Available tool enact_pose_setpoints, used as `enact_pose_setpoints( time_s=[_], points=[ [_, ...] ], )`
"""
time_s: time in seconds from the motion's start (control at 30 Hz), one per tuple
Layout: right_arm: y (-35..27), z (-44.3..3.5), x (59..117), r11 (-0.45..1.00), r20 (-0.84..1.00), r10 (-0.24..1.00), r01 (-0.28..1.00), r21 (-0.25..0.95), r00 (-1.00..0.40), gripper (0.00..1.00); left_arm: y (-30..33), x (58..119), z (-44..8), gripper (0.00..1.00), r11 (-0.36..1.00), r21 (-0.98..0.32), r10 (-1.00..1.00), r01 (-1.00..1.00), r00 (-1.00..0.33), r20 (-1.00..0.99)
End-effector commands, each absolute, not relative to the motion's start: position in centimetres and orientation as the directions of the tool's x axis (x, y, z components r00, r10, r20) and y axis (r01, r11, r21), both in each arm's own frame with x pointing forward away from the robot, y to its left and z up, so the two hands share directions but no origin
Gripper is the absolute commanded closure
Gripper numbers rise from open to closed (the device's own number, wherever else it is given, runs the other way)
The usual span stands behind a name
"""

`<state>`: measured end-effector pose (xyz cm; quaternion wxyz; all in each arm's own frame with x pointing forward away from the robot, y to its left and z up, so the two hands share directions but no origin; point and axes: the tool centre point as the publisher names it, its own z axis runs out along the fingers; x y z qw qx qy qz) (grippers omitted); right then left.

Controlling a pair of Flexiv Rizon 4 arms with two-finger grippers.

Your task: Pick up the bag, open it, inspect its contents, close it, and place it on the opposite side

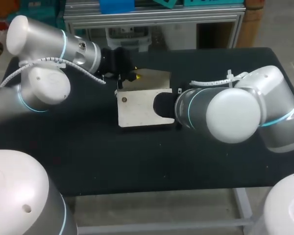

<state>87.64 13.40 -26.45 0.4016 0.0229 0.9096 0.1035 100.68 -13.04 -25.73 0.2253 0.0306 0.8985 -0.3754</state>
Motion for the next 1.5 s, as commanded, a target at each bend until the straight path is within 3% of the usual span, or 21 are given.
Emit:
enact_pose_setpoints(
  time_s=[0.03,0.87,1.5],
  points=[
    [14.2,-26.7,89.2,0.977,-0.732,0.122,-0.049,0.208,-0.670,1.00,-13.2,99.3,-24.4,1.00,0.731,-0.649,-0.131,0.212,-0.890,-0.437],
    [16.6,-26.2,95.6,0.983,-0.737,-0.004,-0.136,0.120,-0.676,1.00,-13.5,97.4,-22.2,1.00,0.666,-0.690,-0.074,0.282,-0.896,-0.438],
    [17.4,-29.2,91.9,0.986,-0.717,-0.080,-0.162,0.046,-0.692,1.00,-13.8,98.1,-20.9,1.00,0.643,-0.730,-0.128,0.233,-0.907,-0.402]
  ],
)
